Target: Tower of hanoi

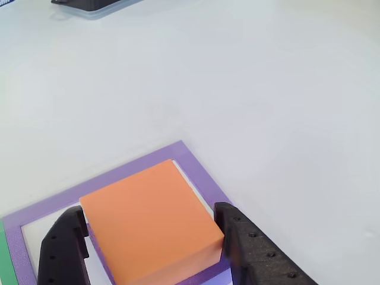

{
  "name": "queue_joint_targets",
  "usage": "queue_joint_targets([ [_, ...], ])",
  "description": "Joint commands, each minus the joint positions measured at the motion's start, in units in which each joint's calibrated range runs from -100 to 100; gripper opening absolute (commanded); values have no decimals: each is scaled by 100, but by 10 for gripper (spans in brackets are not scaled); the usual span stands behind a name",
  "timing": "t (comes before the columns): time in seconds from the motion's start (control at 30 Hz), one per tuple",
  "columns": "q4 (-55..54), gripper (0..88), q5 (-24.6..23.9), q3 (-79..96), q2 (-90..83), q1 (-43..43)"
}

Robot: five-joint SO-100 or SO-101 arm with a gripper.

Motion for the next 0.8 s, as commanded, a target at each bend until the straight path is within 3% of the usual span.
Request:
queue_joint_targets([
  [0.0,-137,198,0,-185,-69,-109],
  [0.5,227,136,0,-195,-325,-178],
  [0.77,2162,128,0,-349,-1743,-383],
])
